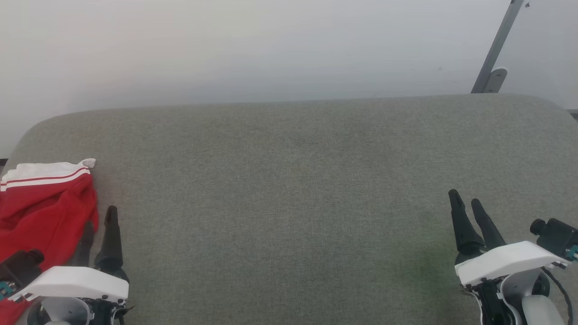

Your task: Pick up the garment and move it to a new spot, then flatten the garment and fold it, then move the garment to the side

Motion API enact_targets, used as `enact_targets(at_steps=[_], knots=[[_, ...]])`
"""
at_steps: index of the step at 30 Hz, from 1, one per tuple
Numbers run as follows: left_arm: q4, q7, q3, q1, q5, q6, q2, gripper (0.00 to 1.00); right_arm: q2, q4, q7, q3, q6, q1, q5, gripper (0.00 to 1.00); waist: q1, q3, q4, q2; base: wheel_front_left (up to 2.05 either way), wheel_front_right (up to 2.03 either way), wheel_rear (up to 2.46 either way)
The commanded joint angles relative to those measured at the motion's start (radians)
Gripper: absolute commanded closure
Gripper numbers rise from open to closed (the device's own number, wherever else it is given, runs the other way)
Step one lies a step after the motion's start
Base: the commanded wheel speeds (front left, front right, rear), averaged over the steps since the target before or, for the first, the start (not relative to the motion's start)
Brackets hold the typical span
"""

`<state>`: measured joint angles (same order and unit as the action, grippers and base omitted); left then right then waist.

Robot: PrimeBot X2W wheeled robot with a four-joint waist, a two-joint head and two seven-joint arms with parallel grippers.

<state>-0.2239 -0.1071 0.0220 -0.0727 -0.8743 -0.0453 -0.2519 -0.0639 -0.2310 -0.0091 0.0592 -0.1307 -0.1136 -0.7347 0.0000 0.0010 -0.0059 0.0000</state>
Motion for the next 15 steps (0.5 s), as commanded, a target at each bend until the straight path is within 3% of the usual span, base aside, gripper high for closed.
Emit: enact_targets(at_steps=[1, 15], knots=[[0.010, -0.012, 0.005, 0.000, 0.034, -0.009, -0.012, 0.00, -0.005, 0.016, -0.010, 0.002, 0.000, -0.025, 0.036, 0.00, 0.0000, 0.000, 0.001, 0.0000, 0.00, 0.00, 0.00], [0.018, -0.048, -0.002, 0.009, 0.165, -0.037, -0.020, 0.00, -0.007, 0.028, -0.033, 0.002, 0.000, -0.028, 0.175, 0.00, 0.0000, 0.001, 0.003, 0.0000, 0.00, 0.00, 0.00]])
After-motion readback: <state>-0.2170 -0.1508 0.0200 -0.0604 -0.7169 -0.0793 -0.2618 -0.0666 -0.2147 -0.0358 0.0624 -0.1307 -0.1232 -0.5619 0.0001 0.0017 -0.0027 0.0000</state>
